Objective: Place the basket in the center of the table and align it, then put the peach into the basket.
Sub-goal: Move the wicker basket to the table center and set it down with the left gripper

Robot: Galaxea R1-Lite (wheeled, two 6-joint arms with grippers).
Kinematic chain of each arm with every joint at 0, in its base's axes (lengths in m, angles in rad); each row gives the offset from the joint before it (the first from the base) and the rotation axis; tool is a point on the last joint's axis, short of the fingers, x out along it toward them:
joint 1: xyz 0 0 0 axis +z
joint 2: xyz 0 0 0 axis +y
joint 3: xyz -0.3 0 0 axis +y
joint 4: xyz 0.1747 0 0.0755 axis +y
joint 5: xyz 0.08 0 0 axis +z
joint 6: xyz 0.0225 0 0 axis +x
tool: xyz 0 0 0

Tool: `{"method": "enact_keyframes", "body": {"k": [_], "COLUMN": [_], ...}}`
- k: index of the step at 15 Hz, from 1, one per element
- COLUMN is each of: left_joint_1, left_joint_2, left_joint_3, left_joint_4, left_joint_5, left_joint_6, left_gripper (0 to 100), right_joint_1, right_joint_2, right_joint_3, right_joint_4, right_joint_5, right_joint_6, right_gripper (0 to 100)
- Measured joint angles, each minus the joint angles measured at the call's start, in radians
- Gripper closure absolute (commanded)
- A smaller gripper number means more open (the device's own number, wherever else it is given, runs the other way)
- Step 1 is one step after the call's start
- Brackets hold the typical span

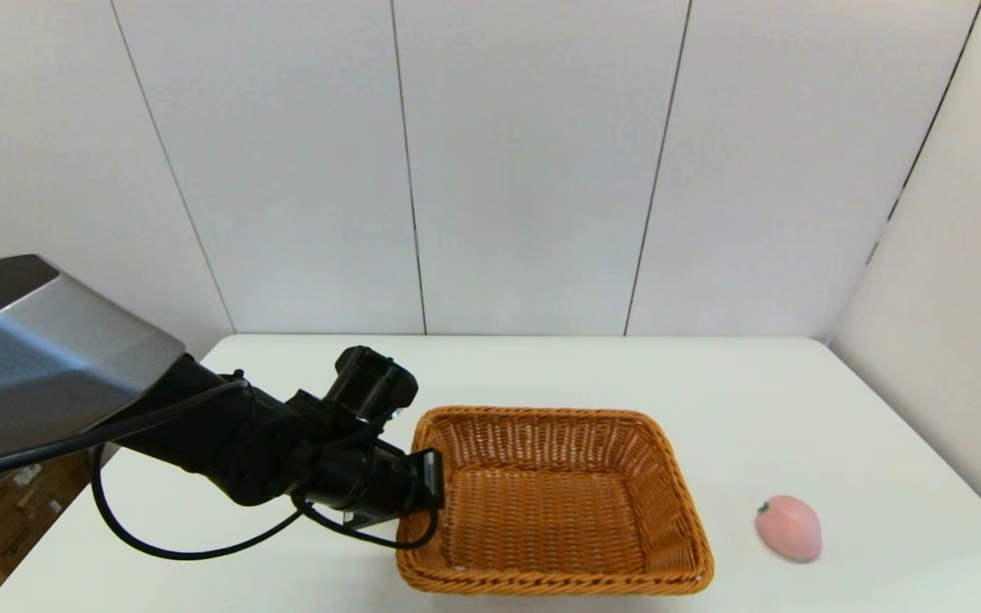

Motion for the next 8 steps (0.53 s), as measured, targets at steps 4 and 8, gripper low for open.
{"method": "enact_keyframes", "body": {"k": [4, 8], "left_joint_1": [0.0, 0.0], "left_joint_2": [0.007, 0.015], "left_joint_3": [0.001, -0.002], "left_joint_4": [0.0, -0.001], "left_joint_5": [0.002, 0.003], "left_joint_6": [-0.001, -0.012], "left_gripper": [100, 100], "right_joint_1": [0.0, 0.0], "right_joint_2": [0.0, 0.0], "right_joint_3": [0.0, 0.0], "right_joint_4": [0.0, 0.0], "right_joint_5": [0.0, 0.0], "right_joint_6": [0.0, 0.0], "right_gripper": [0, 0]}}
